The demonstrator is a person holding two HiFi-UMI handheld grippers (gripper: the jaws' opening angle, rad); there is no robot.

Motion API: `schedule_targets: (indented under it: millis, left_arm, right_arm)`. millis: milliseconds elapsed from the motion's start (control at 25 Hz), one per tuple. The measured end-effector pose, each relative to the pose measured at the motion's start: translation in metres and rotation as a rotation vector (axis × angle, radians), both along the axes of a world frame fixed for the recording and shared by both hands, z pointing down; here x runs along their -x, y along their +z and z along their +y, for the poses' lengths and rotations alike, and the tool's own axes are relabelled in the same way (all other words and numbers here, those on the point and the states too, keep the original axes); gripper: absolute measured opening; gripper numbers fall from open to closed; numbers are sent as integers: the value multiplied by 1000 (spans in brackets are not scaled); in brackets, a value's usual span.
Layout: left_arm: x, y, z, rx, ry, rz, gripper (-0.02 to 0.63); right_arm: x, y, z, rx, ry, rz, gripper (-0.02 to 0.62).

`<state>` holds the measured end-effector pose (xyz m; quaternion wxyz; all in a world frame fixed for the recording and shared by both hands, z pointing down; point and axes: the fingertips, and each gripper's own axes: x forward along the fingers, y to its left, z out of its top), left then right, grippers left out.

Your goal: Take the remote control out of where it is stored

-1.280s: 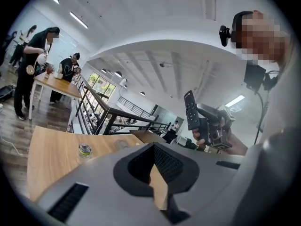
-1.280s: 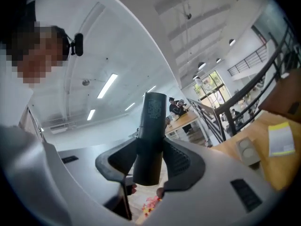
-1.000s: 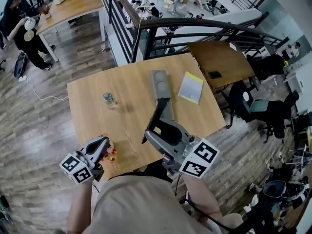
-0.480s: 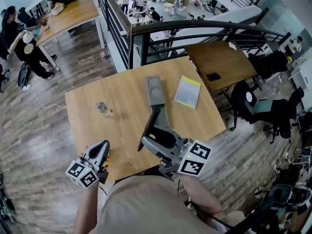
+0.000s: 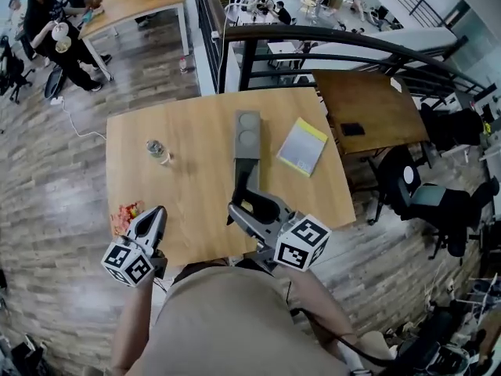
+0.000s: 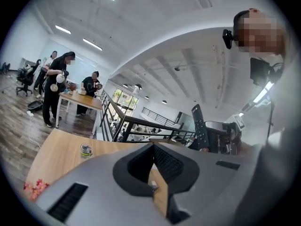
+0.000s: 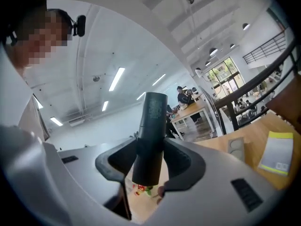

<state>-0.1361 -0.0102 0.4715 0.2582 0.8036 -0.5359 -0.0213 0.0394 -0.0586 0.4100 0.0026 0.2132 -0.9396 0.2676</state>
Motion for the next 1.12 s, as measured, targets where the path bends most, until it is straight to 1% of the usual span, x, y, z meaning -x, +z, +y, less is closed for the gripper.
schedule_targets:
  millis: [240,360,480,680,840,960,1120]
  left_arm:
    - [-19,40,17,45,-113,-53,2]
    - [-28,66,25,89,-152,-88,2]
    - [-31,87,34,131,-192,-103,2]
    - [-21,118,49,185,-251,-146,2]
    - [-8,142,55,228,-287,-171,2]
    - [-2,146,56,243,-299,-170,2]
    - [5,146,54,249,-293,-177,2]
  right_arm:
    - [-9,71,-6,38,-113,163,179]
    - [-8,117,-7,86,-171,240,179]
    - [-7,166,-2,147,-226,308,179]
    - [-1,237,12,215,-304,423,181]
    - [4,295,20,277,-346,515,181]
    - [5,335,26,326,-358,584,181]
    - [9,388,31,355,-357,698,181]
